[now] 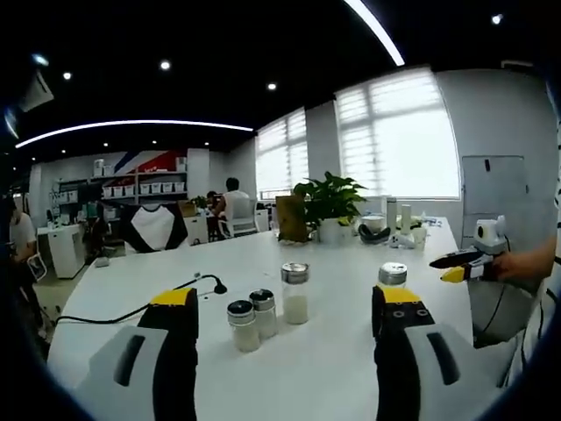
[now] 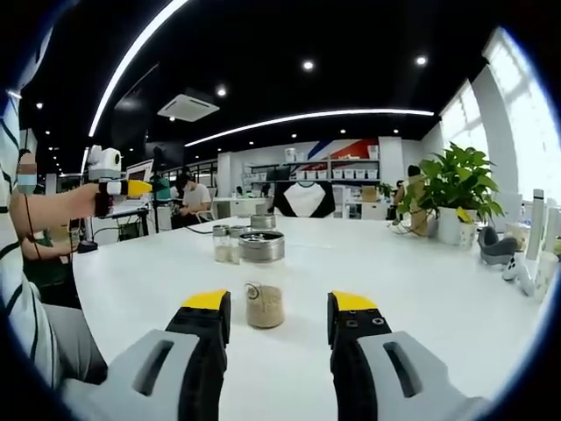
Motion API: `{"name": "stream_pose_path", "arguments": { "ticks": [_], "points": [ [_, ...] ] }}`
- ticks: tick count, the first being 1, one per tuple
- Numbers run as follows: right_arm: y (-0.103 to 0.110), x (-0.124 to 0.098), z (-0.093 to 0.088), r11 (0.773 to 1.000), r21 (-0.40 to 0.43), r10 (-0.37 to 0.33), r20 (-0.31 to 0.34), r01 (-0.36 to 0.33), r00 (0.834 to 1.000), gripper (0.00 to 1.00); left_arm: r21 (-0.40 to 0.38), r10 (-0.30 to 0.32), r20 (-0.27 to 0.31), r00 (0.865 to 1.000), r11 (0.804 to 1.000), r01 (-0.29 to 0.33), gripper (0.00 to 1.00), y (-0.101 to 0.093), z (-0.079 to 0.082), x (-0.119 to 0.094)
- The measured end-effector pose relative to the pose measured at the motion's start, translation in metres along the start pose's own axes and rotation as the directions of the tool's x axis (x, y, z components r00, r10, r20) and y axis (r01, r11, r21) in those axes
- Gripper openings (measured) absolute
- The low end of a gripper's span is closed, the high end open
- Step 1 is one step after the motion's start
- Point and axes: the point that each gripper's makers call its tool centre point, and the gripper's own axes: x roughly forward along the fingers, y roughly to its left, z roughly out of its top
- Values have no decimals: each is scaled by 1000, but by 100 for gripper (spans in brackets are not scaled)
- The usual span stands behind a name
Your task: Rotate the seasoning bottle until the label or dispensing opening points toward the visible target arrow and the bottle remains upright within the marked orientation range
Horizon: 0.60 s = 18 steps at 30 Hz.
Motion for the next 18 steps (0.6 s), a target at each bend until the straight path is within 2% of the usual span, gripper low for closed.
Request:
{"name": "stream_pose_path", "arguments": {
  "ticks": [4, 6, 11, 14, 18],
  "points": [
    [-1, -1, 0, 1000, 15, -3, 5, 3, 1000, 41, 1, -24, -3, 1000, 1000, 24, 84, -4, 2, 14],
    [-1, -2, 1, 1000, 16, -3, 7, 3, 1000, 40, 26, -30, -6, 1000, 999, 30, 84, -7, 2, 23],
    [1, -3, 2, 999, 44, 0, 10, 0, 1000, 38, 29, -80, 1, 997, 996, 80, 82, -19, 4, 44],
    [1, -4, -2, 999, 43, -4, -7, 5, 1000, 34, 53, -93, 4, 996, 994, 93, 71, -23, 5, 53],
    [1, -5, -3, 998, 70, -9, -5, 9, 1000, 31, 40, -105, -5, 994, 994, 105, 71, -25, 1, 64]
  ]
}}
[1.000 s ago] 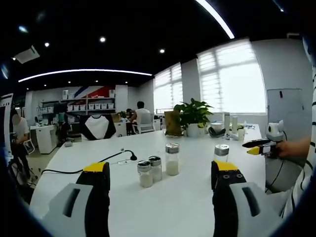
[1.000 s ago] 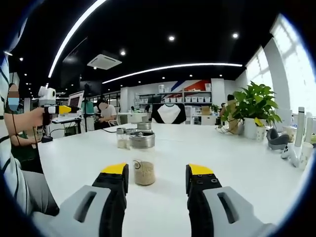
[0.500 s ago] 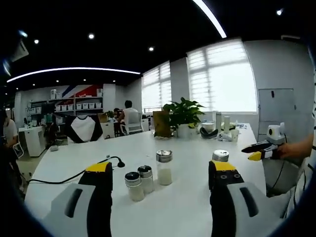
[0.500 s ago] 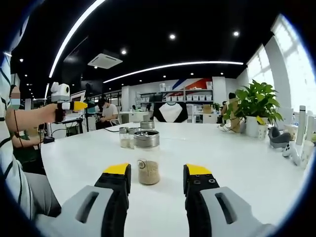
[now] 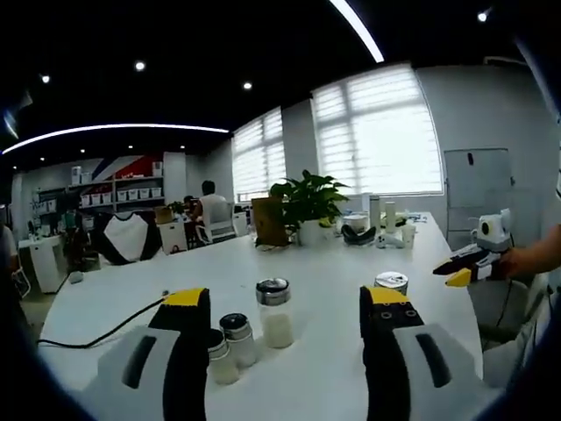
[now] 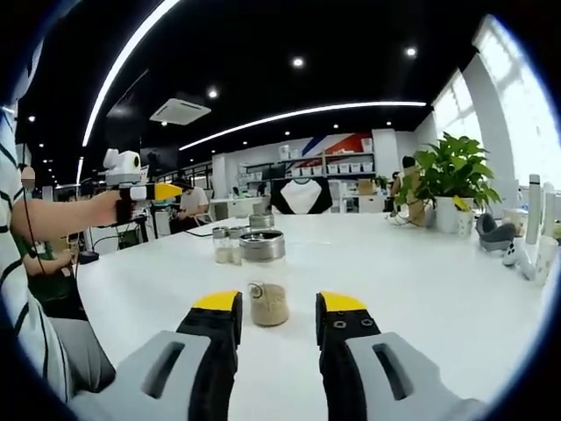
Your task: Rotate the seasoning bottle until the label or dispensing opening points toward the visible target arrow and the bottle remains upright within the marked orientation range
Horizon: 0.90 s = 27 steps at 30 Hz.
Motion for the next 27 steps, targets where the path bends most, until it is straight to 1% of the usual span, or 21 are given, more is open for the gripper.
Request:
{"name": "stream_pose_path", "arguments": {
  "ticks": [1, 3, 6, 9, 15, 17, 18, 19, 21, 23, 24, 26, 27],
  "points": [
    [0, -1, 0, 1000, 12, 1, 4, -1, 1000, 31, 7, -3, 1, 1000, 1000, 3, 71, -1, -1, 3],
    [-1, -1, 1, 1000, 16, -2, 8, 2, 1000, 31, 20, -6, 7, 1000, 1000, 6, 73, 0, -2, 9],
    [-2, -1, 2, 1000, 25, -4, 8, 4, 1000, 30, 2, -10, 6, 1000, 1000, 10, 74, 1, -6, 18],
    [-1, 0, 3, 1000, 24, -4, 5, 3, 1000, 29, -37, -19, 13, 1000, 999, 19, 74, 1, -9, 30],
    [1, -2, 4, 999, 32, 3, 8, -3, 1000, 28, -45, -34, 28, 999, 998, 35, 80, -1, -11, 51],
    [2, -3, 3, 999, 38, 3, 5, -4, 1000, 27, -52, -33, 50, 998, 998, 35, 86, 1, -10, 59],
    [1, -3, 2, 999, 41, 1, 2, -1, 1000, 27, -86, -33, 83, 996, 995, 41, 87, 1, -7, 64],
    [1, -4, 1, 999, 43, 1, -1, -1, 1000, 26, -116, -48, 111, 993, 991, 61, 86, -1, -5, 66],
    [0, -6, 0, 999, 51, -2, -2, 3, 1000, 25, -160, -51, 125, 991, 985, 71, 88, 0, -5, 71],
    [-1, -8, -1, 998, 62, -6, -1, 6, 1000, 25, -155, -47, 108, 993, 986, 63, 90, 1, -8, 77],
    [-1, -9, 0, 998, 66, -8, 1, 8, 1000, 24, -152, -48, 94, 994, 986, 62, 90, 1, -11, 79],
    [-4, -10, 0, 997, 76, -12, 3, 12, 1000, 24, -137, -53, 65, 996, 989, 62, 88, 0, -18, 84],
    [-5, -10, 1, 997, 79, -14, 4, 13, 1000, 24, -124, -62, 34, 997, 990, 66, 85, -1, -24, 86]
  ]
}}
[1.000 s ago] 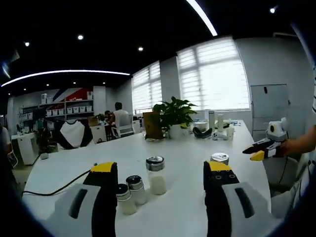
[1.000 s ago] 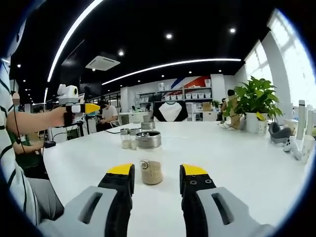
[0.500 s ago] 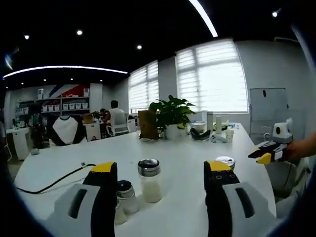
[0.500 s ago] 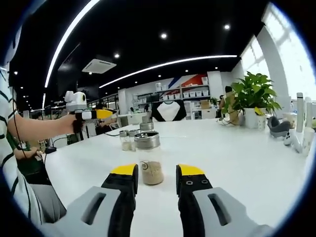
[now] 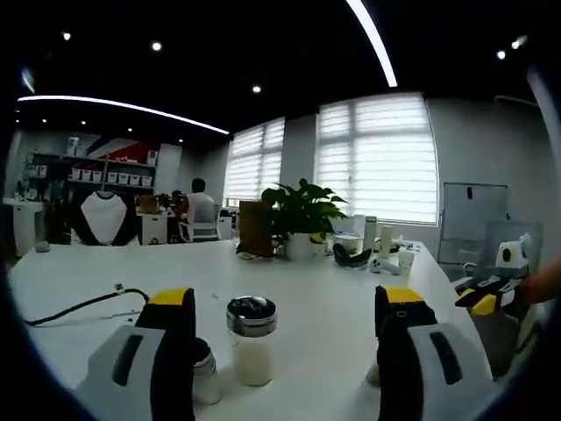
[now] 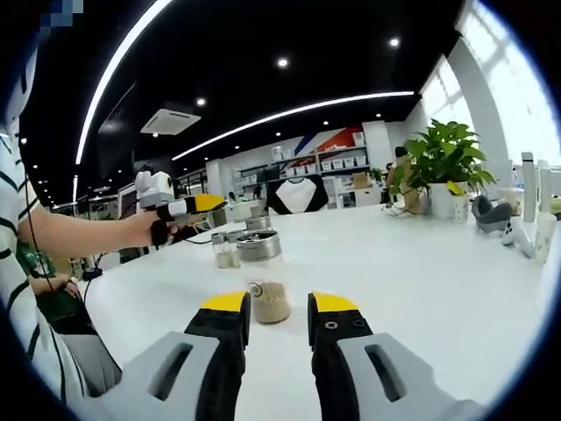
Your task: Rotate the seasoning bottle until the label or dispensing opening points toward the visible target arrow and the bottle remains upright within the marked orientation range
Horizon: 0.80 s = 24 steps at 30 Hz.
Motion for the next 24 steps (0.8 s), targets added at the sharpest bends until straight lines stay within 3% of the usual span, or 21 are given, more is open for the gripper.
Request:
{"name": "stream_pose_path", "arguments": {
  "ticks": [1, 2, 6, 11, 16, 22, 24],
  "points": [
    [0, 0, 0, 1000, 1, -1, 0, 1, 1000, 24, 22, 1, -32, 999, 1000, -1, 80, 1, -5, 0],
    [-1, 0, 1, 1000, 0, -2, 1, 2, 1000, 24, 37, -2, -27, 1000, 999, 3, 76, 1, -4, 1],
    [-2, -1, 2, 1000, -2, -3, 3, 3, 1000, 24, -4, -14, 48, 999, 1000, 15, 74, 2, 7, 6],
    [-3, -2, 4, 1000, -20, -1, 1, 1, 1000, 24, 37, -4, -22, 1000, 999, 5, 61, 8, -11, 18],
    [-8, -5, 7, 1000, -30, -7, -1, 7, 1000, 24, 60, 25, -73, 997, 998, -20, 64, 15, -27, 31],
    [-14, -7, 9, 1000, -12, -25, 6, 25, 1000, 24, 54, 32, -79, 996, 998, -28, 69, 19, -31, 42],
    [-15, -7, 9, 1000, -10, -26, 6, 26, 1000, 24, 11, 40, -73, 997, 999, -39, 68, 24, -33, 45]
  ]
}}
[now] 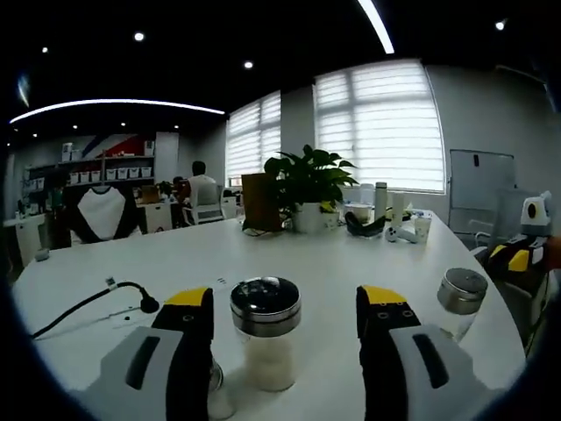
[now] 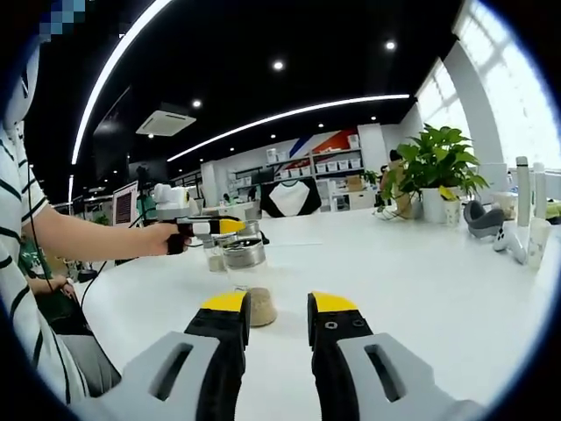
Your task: Rotate the seasoning bottle until the label or dispensing opening points toward the visible target arrow and the bottle remains upright within the marked orientation range
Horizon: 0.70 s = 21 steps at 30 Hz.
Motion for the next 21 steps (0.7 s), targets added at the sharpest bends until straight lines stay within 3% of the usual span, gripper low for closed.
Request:
{"name": "stream_pose_path", "arguments": {
  "ticks": [5, 9, 17, 21],
  "points": [
    [-2, -1, -1, 1000, 5, -4, -1, 4, 1000, 24, -36, 27, 14, 1000, 999, -26, 66, 10, 1, 4],
    [-5, -1, -4, 1000, 12, -4, -8, 4, 1000, 23, -43, 10, 34, 999, 999, -9, 65, 7, 6, 7],
    [-5, 0, -1, 1000, 10, -2, -2, 2, 1000, 21, -4, 4, -13, 1000, 1000, -4, 58, 5, -4, 19],
    [-8, -2, -3, 1000, 16, -7, -5, 7, 1000, 21, 53, 14, -50, 999, 999, -11, 54, 4, -11, 23]
  ]
}}
